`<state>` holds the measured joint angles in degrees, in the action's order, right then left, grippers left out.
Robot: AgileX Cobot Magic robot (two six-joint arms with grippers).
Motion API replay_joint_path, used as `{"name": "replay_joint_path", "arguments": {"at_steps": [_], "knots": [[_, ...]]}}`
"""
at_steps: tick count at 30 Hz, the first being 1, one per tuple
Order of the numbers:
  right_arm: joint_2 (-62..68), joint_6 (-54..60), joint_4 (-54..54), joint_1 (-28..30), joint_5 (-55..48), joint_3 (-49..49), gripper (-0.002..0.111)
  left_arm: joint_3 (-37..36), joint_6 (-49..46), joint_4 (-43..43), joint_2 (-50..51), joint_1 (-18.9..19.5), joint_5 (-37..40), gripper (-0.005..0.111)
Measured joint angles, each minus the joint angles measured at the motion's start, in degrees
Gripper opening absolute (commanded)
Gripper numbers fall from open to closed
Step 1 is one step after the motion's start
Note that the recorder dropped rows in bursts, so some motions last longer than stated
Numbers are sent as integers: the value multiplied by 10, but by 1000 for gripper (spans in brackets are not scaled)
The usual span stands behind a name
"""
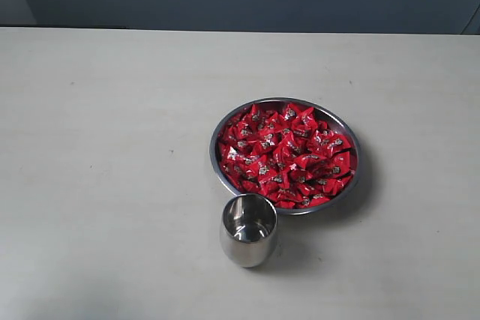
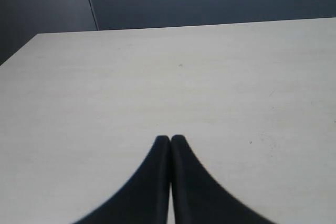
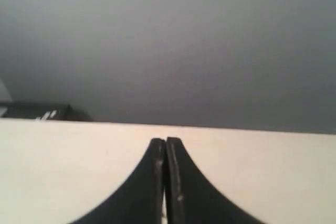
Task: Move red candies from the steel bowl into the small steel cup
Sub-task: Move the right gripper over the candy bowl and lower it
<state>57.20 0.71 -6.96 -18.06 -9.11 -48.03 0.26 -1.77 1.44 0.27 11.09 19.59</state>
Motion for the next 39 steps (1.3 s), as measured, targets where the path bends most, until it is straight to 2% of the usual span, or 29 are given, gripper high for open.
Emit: {"name": "replay_joint_path", "arguments": {"at_steps": [6,10,19,22,29,34,39], "knots": [[131,58,0,-67,-103,-61,-1,0,0,0,0,0,0,0],[189,123,-19,-92,-161,-99,-1,0,0,0,0,0,0,0],[270,144,-28,-94,-144,-102,-1,0,0,0,0,0,0,0],[305,144,-72,-94,-127,-102,-1,0,0,0,0,0,0,0],[412,144,-85,-94,-157,-102,-1,0,0,0,0,0,0,0],[426,170,-115,-94,-165,-103,-1,0,0,0,0,0,0,0],[430,195,-147,-95,-217,-146,-1,0,0,0,0,0,0,0]]}}
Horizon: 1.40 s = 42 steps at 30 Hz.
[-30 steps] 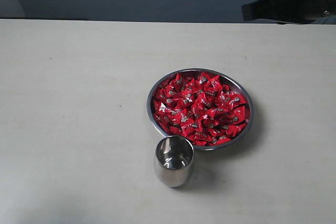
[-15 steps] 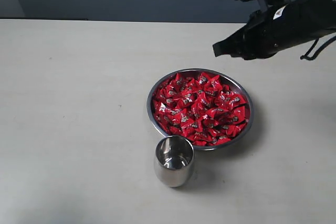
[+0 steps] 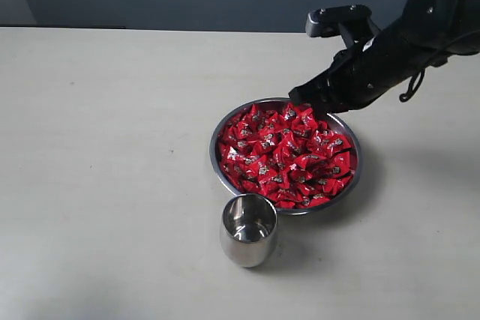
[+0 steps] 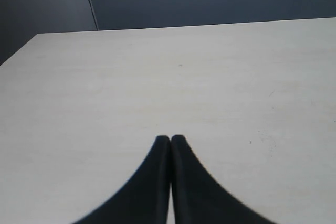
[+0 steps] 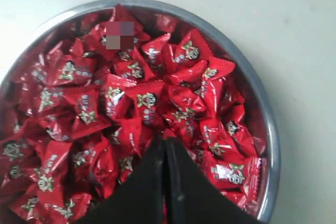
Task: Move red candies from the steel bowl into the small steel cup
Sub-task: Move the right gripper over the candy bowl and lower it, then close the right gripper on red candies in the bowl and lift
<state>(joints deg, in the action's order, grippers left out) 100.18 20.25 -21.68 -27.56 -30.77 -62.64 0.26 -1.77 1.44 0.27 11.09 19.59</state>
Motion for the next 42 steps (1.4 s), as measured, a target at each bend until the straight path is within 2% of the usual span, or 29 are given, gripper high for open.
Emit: {"name": "replay_joint_path", "arguments": {"at_steps": [2,4,9,11,29,39,42], "knots": [[8,4,0,-5,-26,-29,-1,0,0,0,0,0,0,0],[18,8,1,-13,-50,-59,5,0,0,0,0,0,0,0],[54,17,18,-52,-86,-114,34,0,0,0,0,0,0,0],[69,17,36,-66,-92,-124,40,0,0,0,0,0,0,0],[145,-14,149,-71,-87,-129,40,0,0,0,0,0,0,0],[145,-23,153,-71,-69,-139,40,0,0,0,0,0,0,0],[145,-23,153,-71,-68,-139,36,0,0,0,0,0,0,0]]}}
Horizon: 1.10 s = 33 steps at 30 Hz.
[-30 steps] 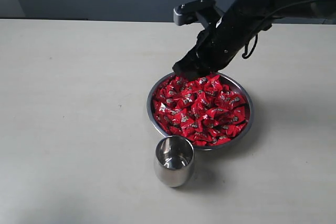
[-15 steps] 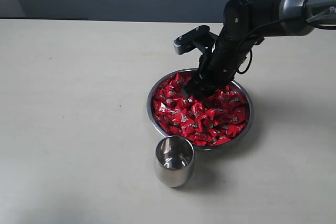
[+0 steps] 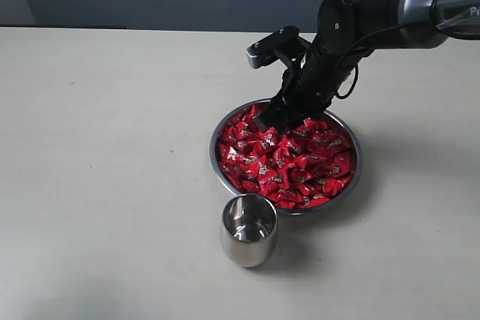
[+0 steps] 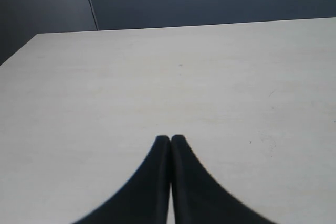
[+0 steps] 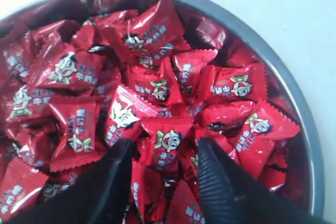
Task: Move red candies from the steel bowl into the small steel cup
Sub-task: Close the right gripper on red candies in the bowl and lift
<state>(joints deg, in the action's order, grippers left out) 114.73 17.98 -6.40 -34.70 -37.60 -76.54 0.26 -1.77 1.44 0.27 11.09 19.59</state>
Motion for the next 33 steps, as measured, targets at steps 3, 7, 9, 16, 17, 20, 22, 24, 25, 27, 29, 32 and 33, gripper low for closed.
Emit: {"name": "replay_joint_path", "arguments": {"at_steps": [3,7,9,16,17,20,22,24,25,27,29,32,33], "knots": [[0,0,0,0,-4,0,34,0,0,0,0,0,0,0],[0,0,0,0,-18,0,34,0,0,0,0,0,0,0],[0,0,0,0,-22,0,34,0,0,0,0,0,0,0],[9,-1,0,0,-27,0,34,0,0,0,0,0,0,0],[14,-1,0,0,-30,0,34,0,0,0,0,0,0,0],[30,-1,0,0,-36,0,34,0,0,0,0,0,0,0],[38,-1,0,0,-37,0,34,0,0,0,0,0,0,0],[43,-1,0,0,-37,0,34,0,0,0,0,0,0,0],[45,-1,0,0,-37,0,34,0,0,0,0,0,0,0],[45,-1,0,0,-37,0,34,0,0,0,0,0,0,0],[45,-1,0,0,-37,0,34,0,0,0,0,0,0,0],[45,-1,0,0,-37,0,34,0,0,0,0,0,0,0],[45,-1,0,0,-37,0,33,0,0,0,0,0,0,0]]}}
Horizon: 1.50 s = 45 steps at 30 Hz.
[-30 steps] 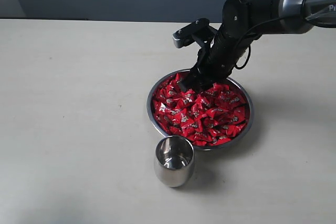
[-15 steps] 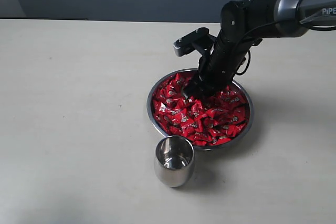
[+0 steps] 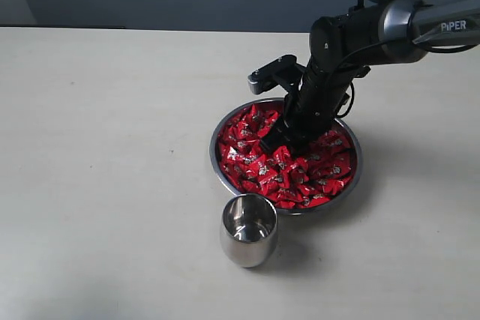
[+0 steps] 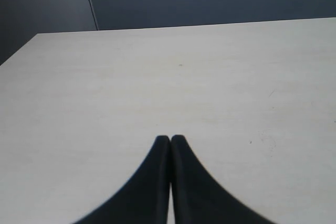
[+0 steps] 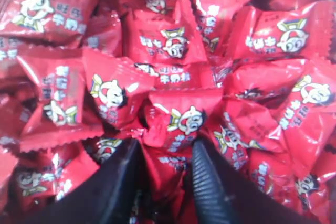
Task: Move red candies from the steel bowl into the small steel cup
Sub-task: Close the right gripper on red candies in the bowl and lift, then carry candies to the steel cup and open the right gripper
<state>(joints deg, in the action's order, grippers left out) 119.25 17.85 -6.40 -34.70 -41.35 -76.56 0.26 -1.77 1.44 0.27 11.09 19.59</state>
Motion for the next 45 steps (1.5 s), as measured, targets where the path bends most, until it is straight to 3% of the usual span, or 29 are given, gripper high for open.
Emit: {"name": "replay_joint_path", "arguments": {"at_steps": [2,6,31,45], "knots": [[0,0,0,0,0,0,27,0,0,0,0,0,0,0],[0,0,0,0,0,0,-1,0,0,0,0,0,0,0],[-85,-61,51,0,-9,-2,-1,0,0,0,0,0,0,0],[-174,-59,-44,-4,-68,23,-1,0,0,0,0,0,0,0]]}}
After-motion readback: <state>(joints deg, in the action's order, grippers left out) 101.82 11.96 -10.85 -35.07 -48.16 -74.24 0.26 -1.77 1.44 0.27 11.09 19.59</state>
